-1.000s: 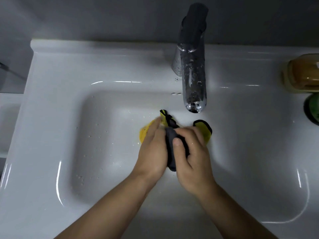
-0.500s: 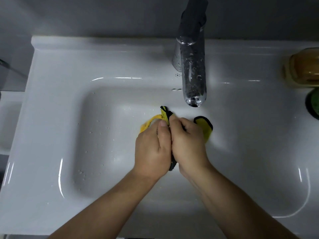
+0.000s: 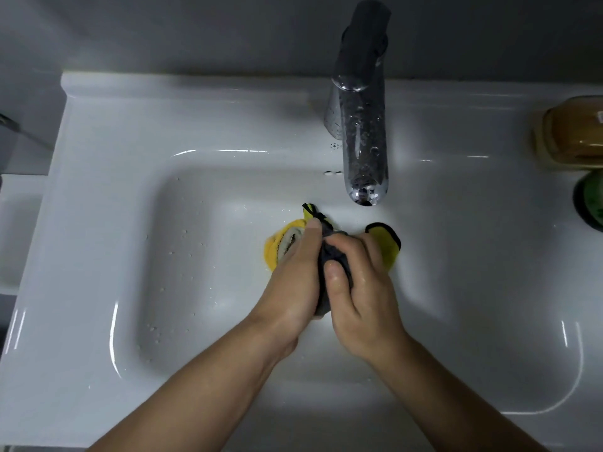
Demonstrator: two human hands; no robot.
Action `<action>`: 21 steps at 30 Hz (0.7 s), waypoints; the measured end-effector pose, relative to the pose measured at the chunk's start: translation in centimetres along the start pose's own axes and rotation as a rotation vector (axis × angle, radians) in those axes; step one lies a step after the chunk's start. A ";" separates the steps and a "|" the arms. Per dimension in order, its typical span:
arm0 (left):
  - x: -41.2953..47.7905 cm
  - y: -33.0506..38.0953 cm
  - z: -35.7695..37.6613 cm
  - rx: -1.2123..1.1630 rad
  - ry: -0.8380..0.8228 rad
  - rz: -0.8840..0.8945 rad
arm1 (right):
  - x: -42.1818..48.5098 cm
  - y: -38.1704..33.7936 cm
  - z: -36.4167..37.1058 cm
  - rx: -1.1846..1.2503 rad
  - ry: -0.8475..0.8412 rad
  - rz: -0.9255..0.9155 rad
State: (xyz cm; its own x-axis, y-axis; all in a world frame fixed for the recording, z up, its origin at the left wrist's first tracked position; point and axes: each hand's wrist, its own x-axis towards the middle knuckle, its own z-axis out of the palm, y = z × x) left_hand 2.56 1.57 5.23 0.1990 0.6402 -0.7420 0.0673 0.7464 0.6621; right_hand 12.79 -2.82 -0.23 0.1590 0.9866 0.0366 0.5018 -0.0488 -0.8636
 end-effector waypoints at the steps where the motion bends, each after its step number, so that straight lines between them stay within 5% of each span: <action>1: 0.0 0.1 0.2 0.027 0.005 0.018 | 0.1 -0.3 0.2 0.025 0.012 -0.009; 12: 1.1 -1.5 -0.5 0.198 0.254 0.474 | 2.7 -3.5 1.9 0.410 0.118 0.341; 21: 1.9 -2.1 -0.6 0.343 0.320 0.590 | 3.5 -3.8 2.5 0.522 0.134 0.556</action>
State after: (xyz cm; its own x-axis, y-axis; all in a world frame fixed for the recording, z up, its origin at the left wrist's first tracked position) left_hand 2.20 1.29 2.37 0.0062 0.9769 -0.2138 0.3485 0.1983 0.9161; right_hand 9.31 1.18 1.90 0.3885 0.8094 -0.4404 -0.1424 -0.4194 -0.8965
